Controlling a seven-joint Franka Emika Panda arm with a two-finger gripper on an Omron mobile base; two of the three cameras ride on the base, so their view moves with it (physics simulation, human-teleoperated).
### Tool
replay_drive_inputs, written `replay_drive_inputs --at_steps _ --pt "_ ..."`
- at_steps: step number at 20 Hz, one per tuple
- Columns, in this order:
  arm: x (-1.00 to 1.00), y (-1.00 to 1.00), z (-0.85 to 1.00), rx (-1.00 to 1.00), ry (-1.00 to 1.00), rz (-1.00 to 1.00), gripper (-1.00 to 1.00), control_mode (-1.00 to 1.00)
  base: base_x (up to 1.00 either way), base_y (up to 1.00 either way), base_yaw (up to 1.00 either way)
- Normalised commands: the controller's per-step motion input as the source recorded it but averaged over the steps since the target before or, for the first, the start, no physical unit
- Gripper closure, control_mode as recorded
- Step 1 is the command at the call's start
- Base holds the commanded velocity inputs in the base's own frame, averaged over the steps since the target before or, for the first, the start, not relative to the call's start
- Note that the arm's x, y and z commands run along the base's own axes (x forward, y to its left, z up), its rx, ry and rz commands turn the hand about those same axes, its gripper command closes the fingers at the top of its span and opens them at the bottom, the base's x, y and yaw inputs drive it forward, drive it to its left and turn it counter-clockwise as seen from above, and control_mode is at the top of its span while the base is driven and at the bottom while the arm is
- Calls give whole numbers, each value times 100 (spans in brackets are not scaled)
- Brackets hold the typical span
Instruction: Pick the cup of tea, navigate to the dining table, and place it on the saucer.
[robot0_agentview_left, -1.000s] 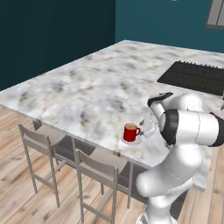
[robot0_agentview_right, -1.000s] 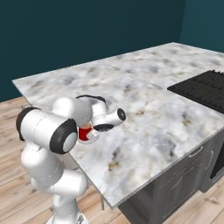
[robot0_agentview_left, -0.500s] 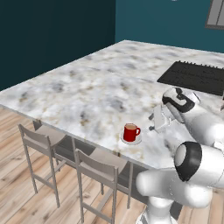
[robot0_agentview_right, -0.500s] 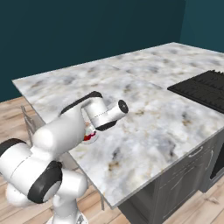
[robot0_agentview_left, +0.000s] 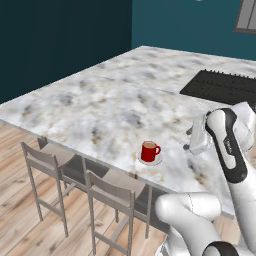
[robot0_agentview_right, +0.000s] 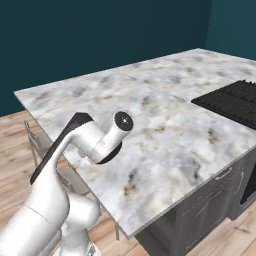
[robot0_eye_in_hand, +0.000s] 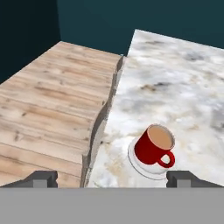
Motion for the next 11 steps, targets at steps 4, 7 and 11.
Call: replay_drive_inputs --at_steps 4,7,11 --pt "-100 7 76 1 0 -35 -100 -100 0 0 0" --pt "-100 0 55 1 -1 -43 -100 -100 0 0 0" --pt "-100 0 47 0 -7 -38 -100 -100 0 0 0"
